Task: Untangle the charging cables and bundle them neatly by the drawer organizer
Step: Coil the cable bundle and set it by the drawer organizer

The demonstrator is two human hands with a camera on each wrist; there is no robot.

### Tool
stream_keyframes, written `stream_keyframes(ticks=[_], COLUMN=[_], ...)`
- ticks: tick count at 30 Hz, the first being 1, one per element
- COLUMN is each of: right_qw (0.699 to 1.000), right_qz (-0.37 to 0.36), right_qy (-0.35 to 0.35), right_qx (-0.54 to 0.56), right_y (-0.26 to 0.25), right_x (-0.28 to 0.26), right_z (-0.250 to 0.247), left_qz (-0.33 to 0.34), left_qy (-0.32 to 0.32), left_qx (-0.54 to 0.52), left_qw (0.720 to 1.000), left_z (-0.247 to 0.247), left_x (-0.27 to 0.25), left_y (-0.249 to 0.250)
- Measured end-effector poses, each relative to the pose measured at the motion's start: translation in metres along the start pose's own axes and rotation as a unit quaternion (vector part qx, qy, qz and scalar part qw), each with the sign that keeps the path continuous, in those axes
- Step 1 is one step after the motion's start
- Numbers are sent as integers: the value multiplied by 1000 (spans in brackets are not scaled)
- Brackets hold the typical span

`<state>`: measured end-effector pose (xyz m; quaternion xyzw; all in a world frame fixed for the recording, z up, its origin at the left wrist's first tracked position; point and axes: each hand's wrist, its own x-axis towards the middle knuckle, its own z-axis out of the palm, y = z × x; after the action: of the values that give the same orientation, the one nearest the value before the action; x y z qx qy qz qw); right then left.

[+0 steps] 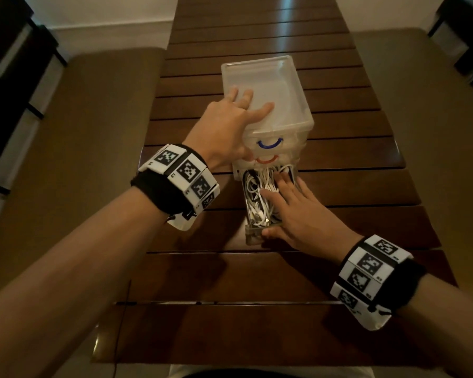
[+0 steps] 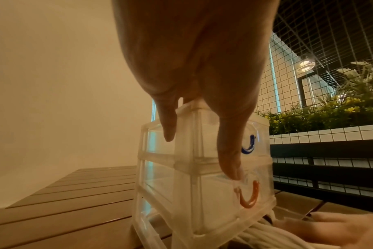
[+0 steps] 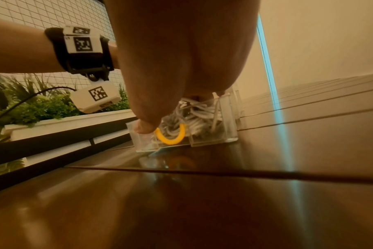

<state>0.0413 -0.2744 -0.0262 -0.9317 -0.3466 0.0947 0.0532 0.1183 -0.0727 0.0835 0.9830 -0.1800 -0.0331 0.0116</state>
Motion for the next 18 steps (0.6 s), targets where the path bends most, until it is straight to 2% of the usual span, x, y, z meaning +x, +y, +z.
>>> stream_keyframes(ticks=[10,15,18], right_qw=[998,997,992], right_qz=[-47,-39,-50], right_qy=[10,66,96], right_qx=[-31,-19,-66], right_y=[20,21,24], right_x=[12,13,14], right_z=[-5,6,8], left_qz=[-3,0,3], left_qy=[-18,-29,-23], left_qx=[9,22,21], left_qw=[1000,999,1000], left_z=[-8,-14,-13], left_x=[3,2,3], left_y=[-4,-5,-5])
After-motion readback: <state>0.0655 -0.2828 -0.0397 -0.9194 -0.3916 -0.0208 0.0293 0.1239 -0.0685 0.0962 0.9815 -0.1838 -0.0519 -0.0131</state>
